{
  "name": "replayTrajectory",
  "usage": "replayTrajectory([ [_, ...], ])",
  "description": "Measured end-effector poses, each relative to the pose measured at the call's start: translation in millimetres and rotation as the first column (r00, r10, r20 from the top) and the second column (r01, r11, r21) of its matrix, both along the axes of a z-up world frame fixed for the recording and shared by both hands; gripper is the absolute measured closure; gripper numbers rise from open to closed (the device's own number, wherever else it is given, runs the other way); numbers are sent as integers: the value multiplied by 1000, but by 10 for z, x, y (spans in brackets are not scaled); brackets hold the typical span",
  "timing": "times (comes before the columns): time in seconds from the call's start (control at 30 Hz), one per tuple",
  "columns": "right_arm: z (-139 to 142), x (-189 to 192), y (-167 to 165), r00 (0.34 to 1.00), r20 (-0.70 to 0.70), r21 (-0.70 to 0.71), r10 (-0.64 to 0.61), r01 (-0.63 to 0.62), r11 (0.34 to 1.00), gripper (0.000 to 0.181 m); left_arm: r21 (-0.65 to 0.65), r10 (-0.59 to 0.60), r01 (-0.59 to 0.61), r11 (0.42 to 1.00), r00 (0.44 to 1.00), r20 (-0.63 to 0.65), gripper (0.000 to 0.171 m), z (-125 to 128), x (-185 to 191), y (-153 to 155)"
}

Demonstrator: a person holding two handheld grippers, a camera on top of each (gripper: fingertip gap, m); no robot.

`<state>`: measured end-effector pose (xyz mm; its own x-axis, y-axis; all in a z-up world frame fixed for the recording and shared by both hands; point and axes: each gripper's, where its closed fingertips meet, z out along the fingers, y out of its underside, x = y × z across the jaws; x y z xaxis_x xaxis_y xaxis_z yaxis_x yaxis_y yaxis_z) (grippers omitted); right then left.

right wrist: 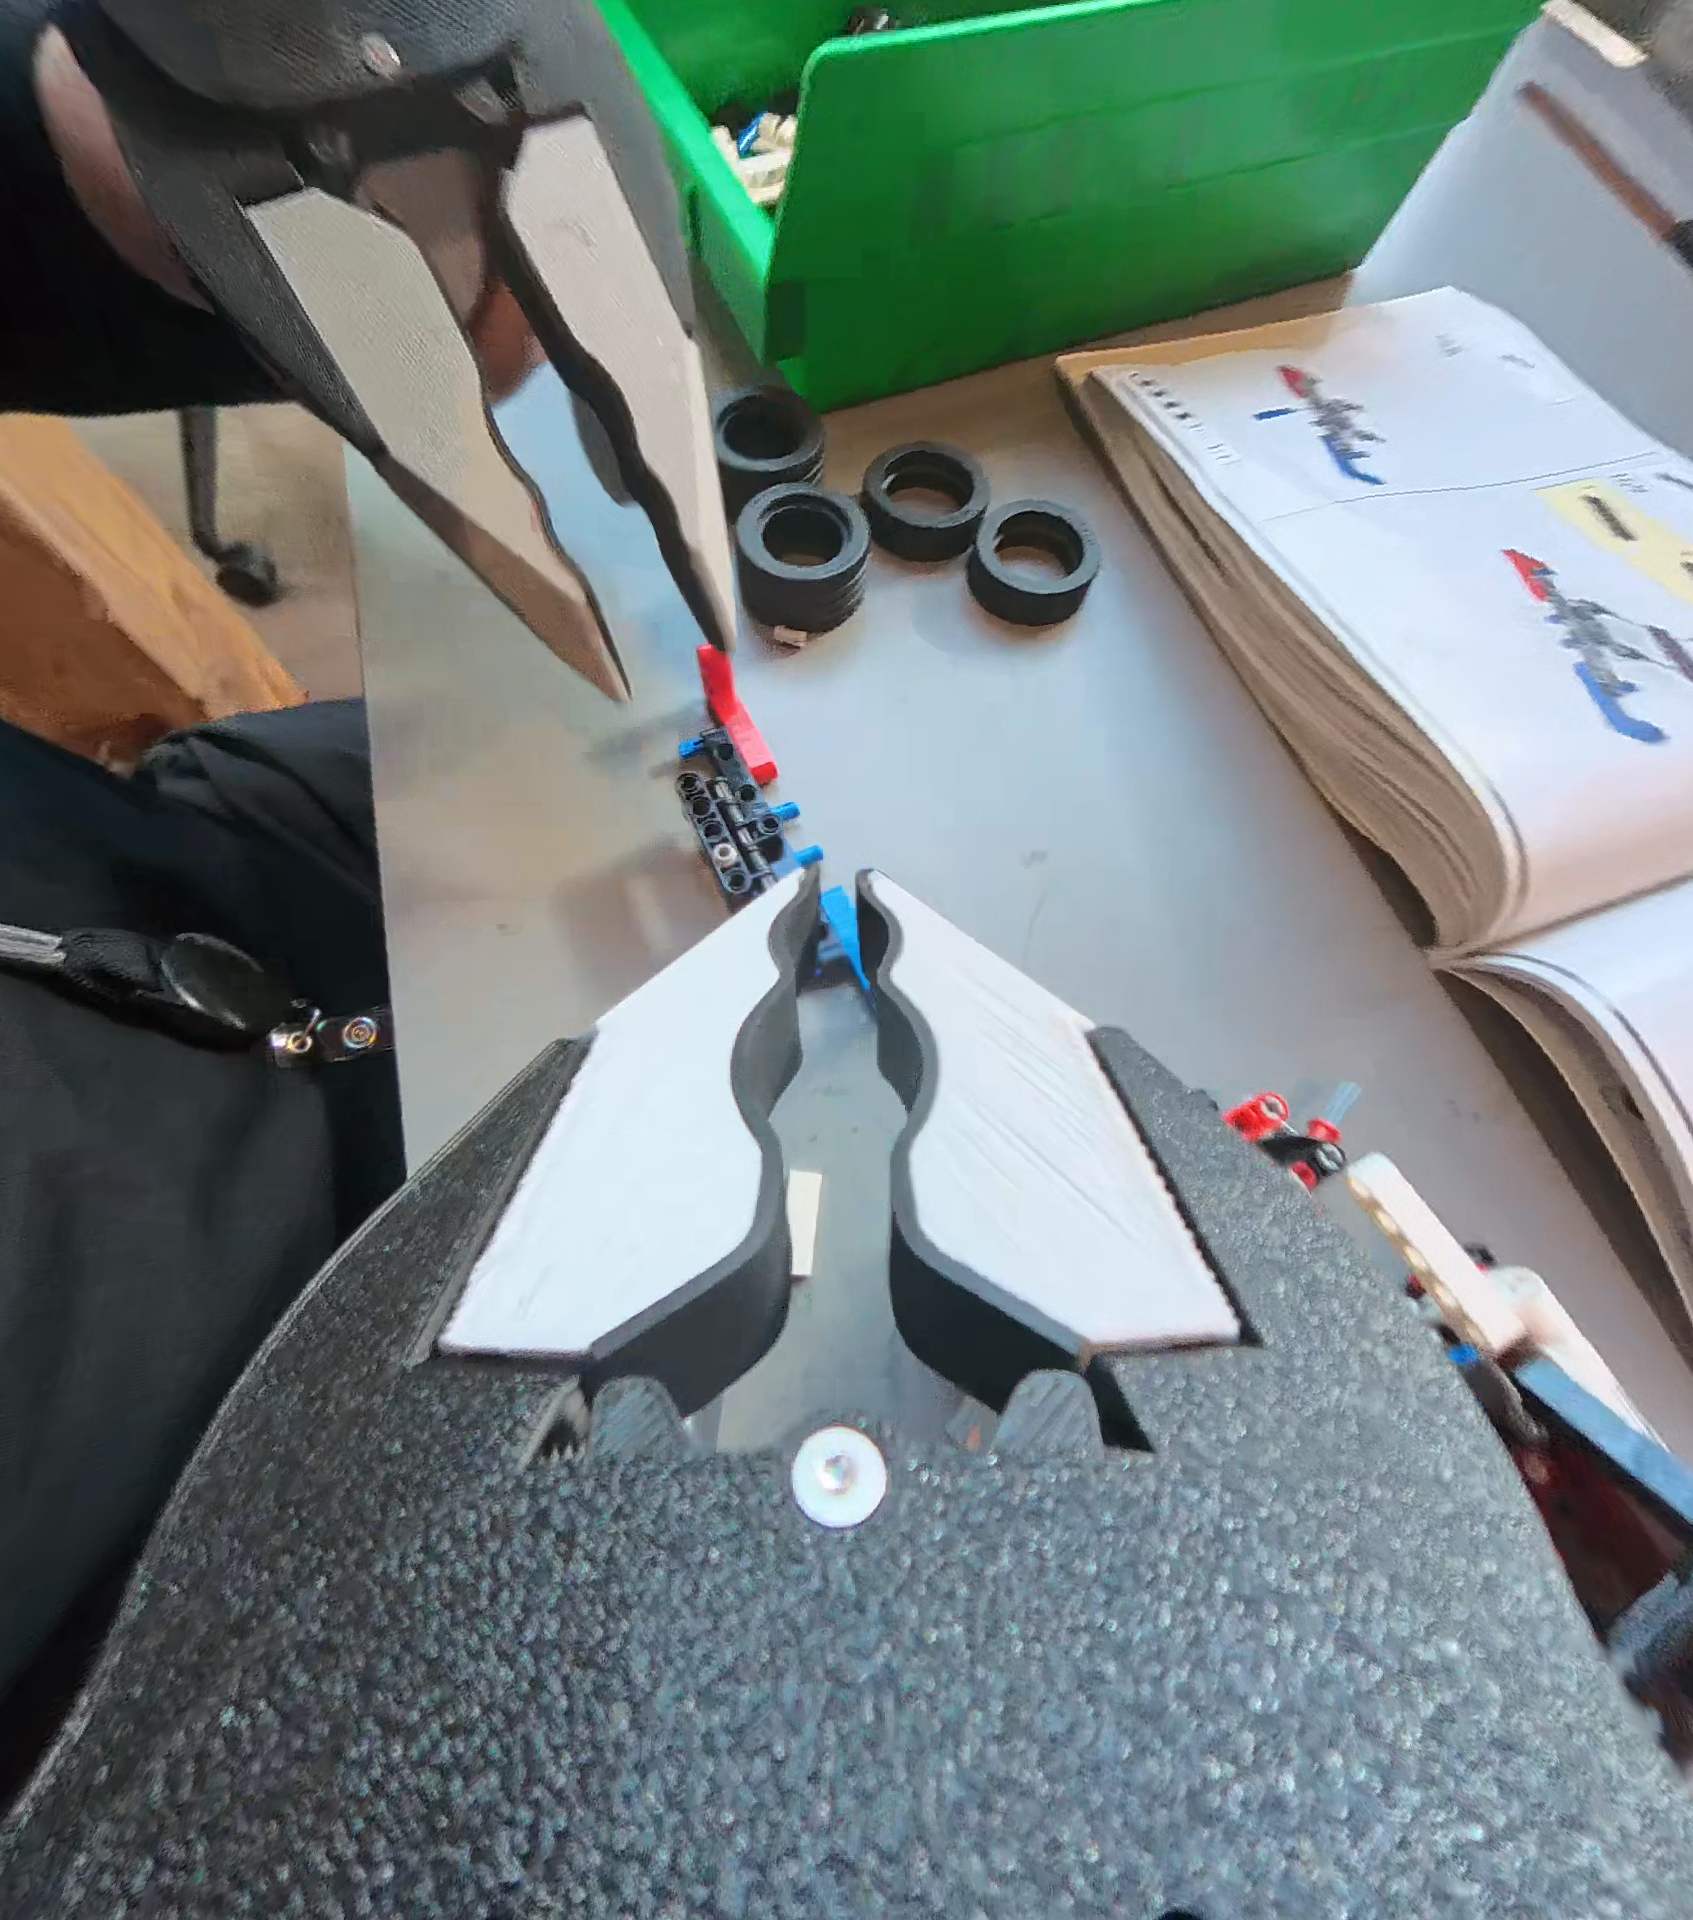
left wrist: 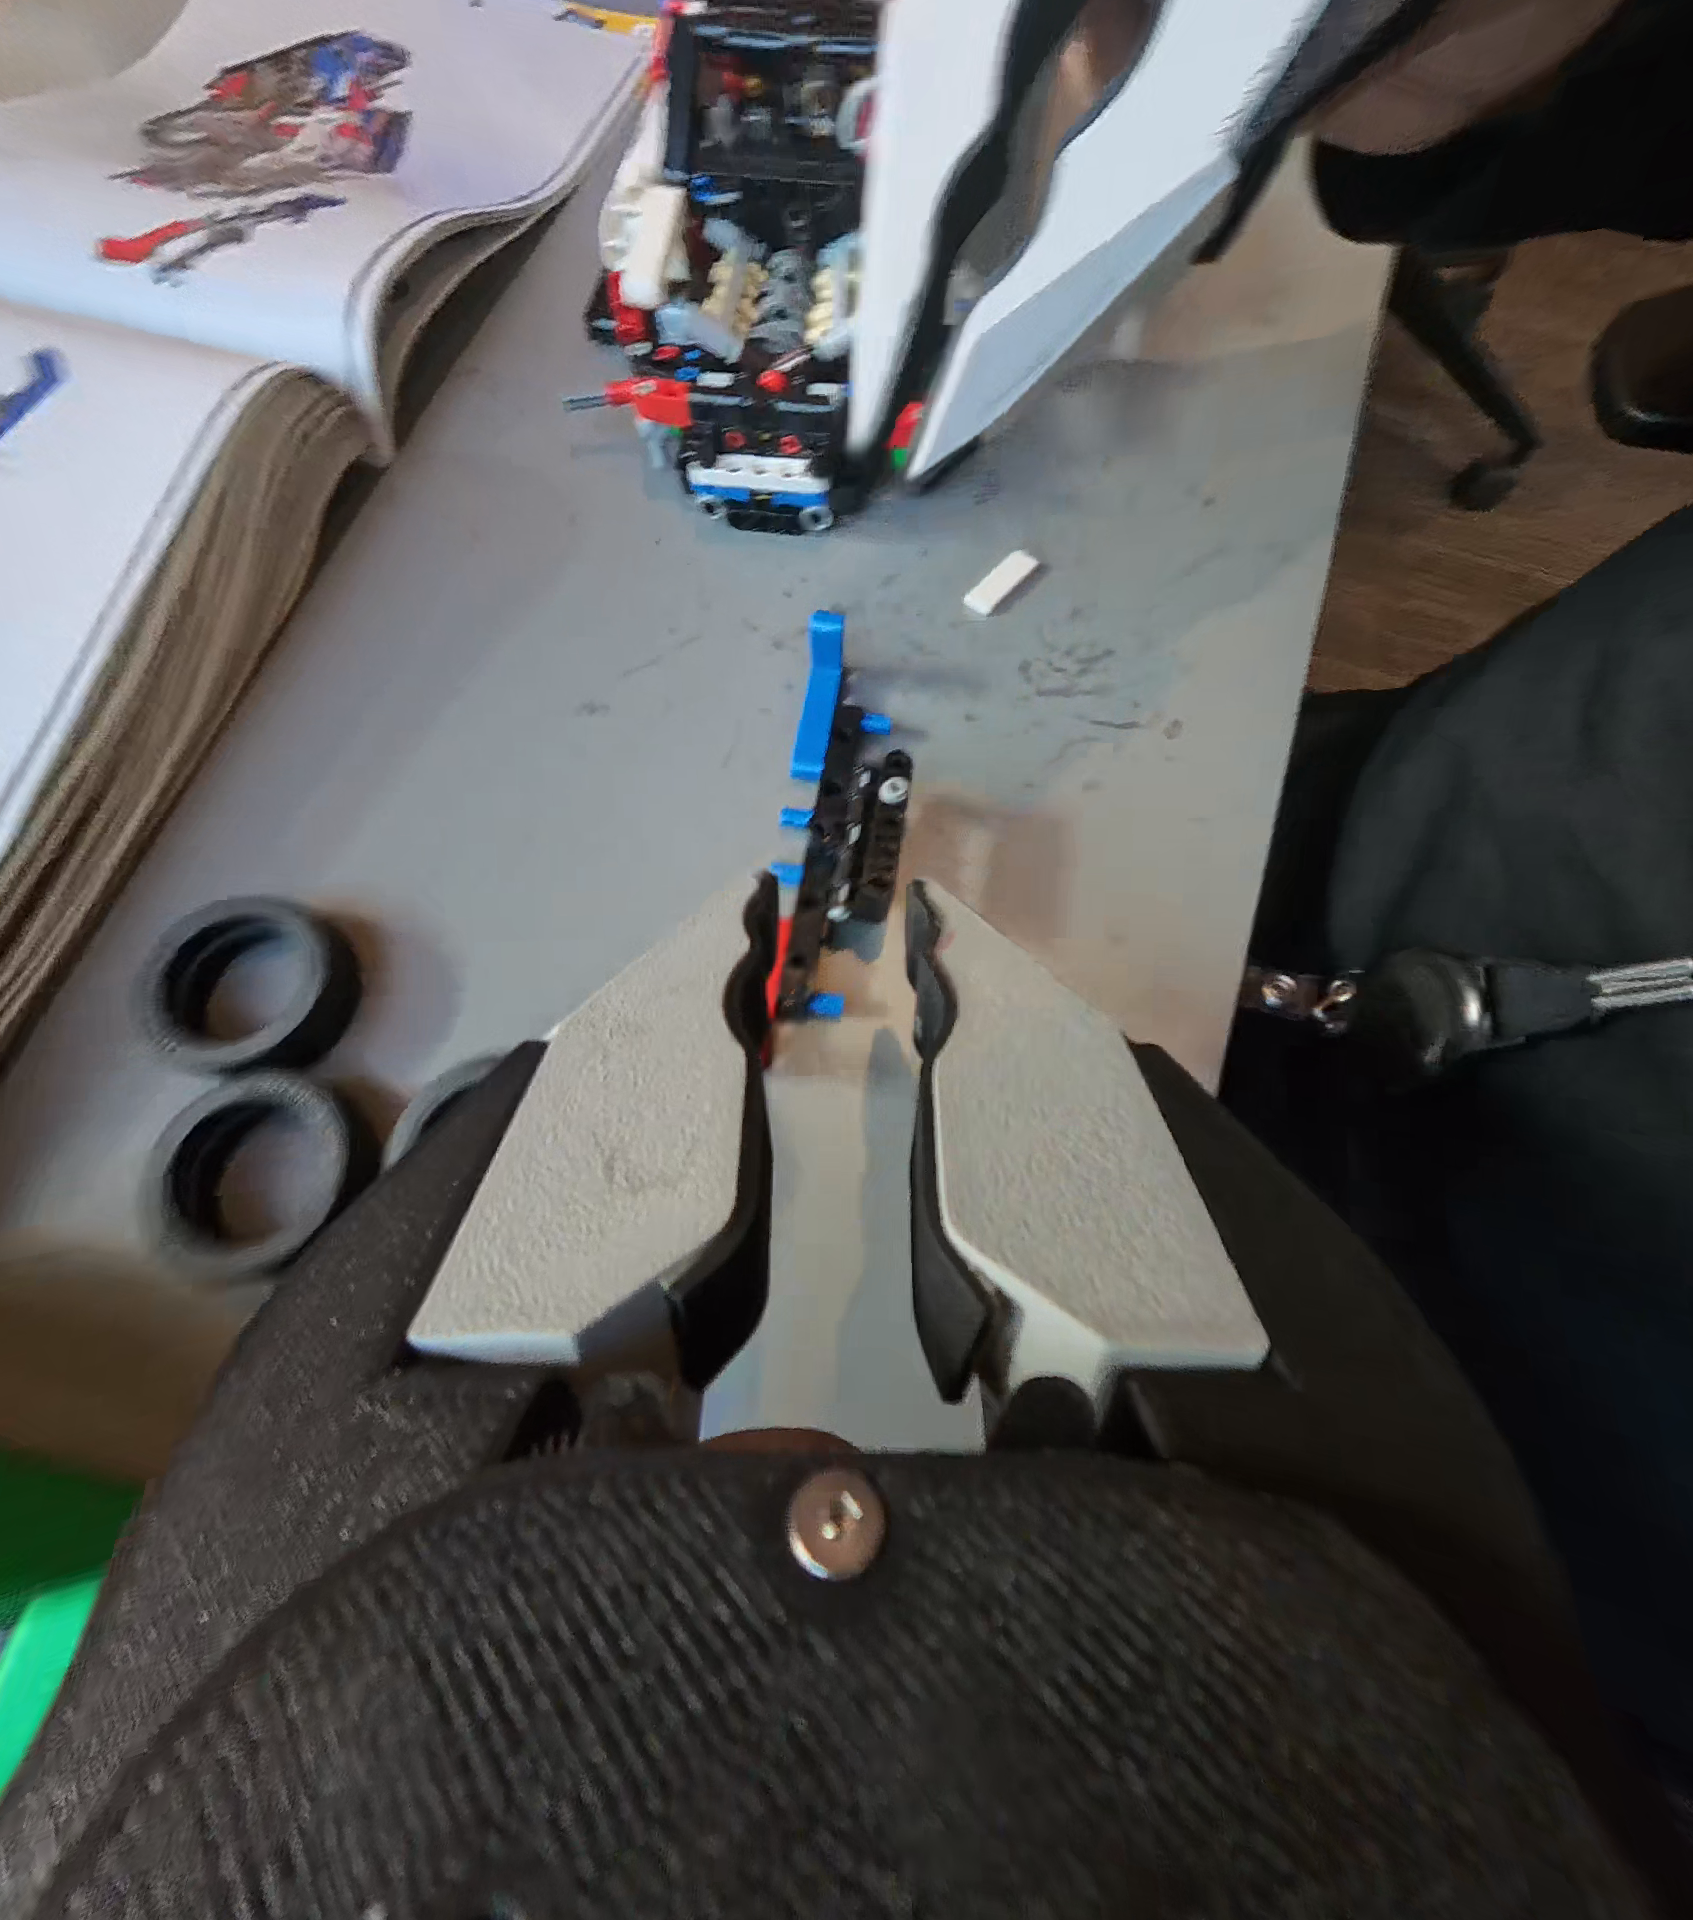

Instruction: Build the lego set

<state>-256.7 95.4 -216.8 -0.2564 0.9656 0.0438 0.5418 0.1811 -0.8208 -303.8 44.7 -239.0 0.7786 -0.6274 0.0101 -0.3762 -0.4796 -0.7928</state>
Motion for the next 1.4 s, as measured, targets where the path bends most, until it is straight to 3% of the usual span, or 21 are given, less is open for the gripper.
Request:
replayTrajectory([
  [0.13,152,169,157,988,-131,-25,-87,84,996,168,-7,227,-227,974,973,-31,149,230,-471,-72],
  [0.27,245,362,268,961,-237,-74,-142,128,989,165,-58,410,-421,905,900,-149,148,265,-917,-149],
  [0.33,225,455,288,955,-255,-79,-155,139,987,164,-73,443,-470,880,866,-232,147,237,-1034,-225],
  [0.4,183,540,287,950,-269,-71,-161,147,987,164,-109,433,-460,881,877,-208,147,202,-946,-278],
  [0.5,126,614,242,949,-280,-60,-148,136,989,165,-116,371,-391,913,915,-159,160,121,-661,-246],
  [0.63,123,619,173,955,-276,-70,-108,92,993,165,-131,248,-287,949,936,-251,159,-62,-495,-67],
  [0.7,142,622,148,955,-280,-76,-96,77,994,165,-157,113,-172,973,938,-329,160,-92,-403,-8],
  [0.8,162,637,117,954,-286,-84,-85,63,994,165,-199,-109,8,980,860,-499,161,-117,-381,71],
  [0.93,176,646,99,956,-282,-97,-82,57,994,165,-350,-316,115,929,738,-596,158,-270,-433,97],
  [1.07,229,661,100,953,-290,-101,-85,58,993,165,-427,-427,173,887,659,-619,158,-323,-490,76],
  [1.17,248,676,118,951,-296,-102,-91,63,993,165,-461,-473,204,864,641,-604,158,-338,-494,58],
  [1.4,270,699,145,948,-303,-132,-100,62,989,165,-547,-554,190,815,532,-640,160,-491,-643,64],
])
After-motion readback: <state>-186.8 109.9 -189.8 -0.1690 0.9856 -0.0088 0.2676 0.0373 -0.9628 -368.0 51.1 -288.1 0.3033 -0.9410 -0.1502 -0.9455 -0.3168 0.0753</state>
